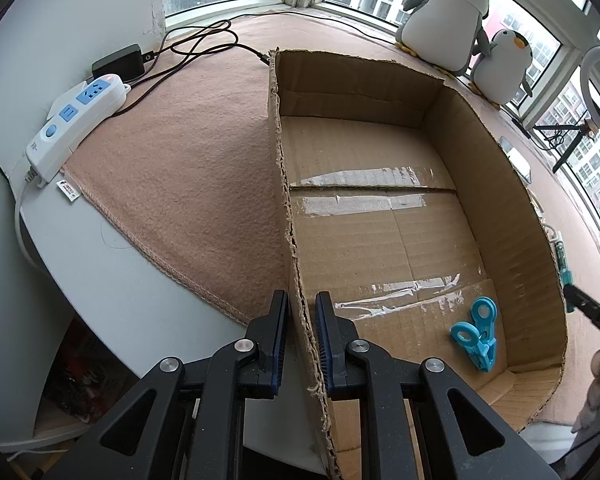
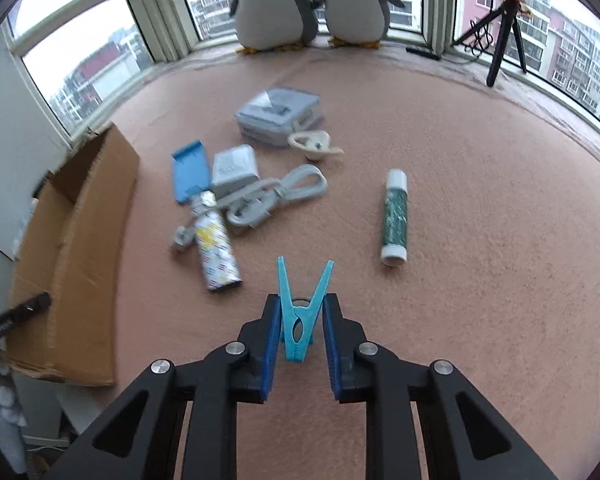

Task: Organize rigid objects
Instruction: 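Carry the second clothespin into the box and release it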

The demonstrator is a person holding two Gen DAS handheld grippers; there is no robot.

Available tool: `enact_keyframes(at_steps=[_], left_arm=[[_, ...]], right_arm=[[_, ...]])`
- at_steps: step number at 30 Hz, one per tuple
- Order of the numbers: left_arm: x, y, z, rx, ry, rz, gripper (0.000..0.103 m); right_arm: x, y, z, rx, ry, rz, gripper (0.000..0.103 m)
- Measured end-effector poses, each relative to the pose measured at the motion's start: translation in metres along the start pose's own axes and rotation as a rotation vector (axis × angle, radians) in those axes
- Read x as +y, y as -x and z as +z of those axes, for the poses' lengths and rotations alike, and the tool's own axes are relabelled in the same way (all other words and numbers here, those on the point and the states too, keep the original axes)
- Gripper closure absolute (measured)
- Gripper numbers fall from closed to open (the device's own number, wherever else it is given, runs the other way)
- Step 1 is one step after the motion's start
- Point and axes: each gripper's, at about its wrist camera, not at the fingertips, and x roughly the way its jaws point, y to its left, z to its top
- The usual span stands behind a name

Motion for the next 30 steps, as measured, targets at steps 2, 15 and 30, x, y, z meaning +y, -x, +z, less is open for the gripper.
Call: enact_keyframes(at_steps=[2,15,30], left_arm=[[0.000,0.000,0.000,0.000,0.001,0.000,0.088],[0.000,0.001,-0.001,-0.001,0.003,-0.005,0.088],[-0.001,0.001,-0.001,-0.001,0.003,-0.007,0.088]], right_arm=[[0.011,0.012,0.004,-0.028,0.008,0.044,0.084],[0.144,0.033,0.018,-0.095,0.292,0.257,0.084],[0.179,0.003,0.017,-0.039,0.362,0.231,0.084]])
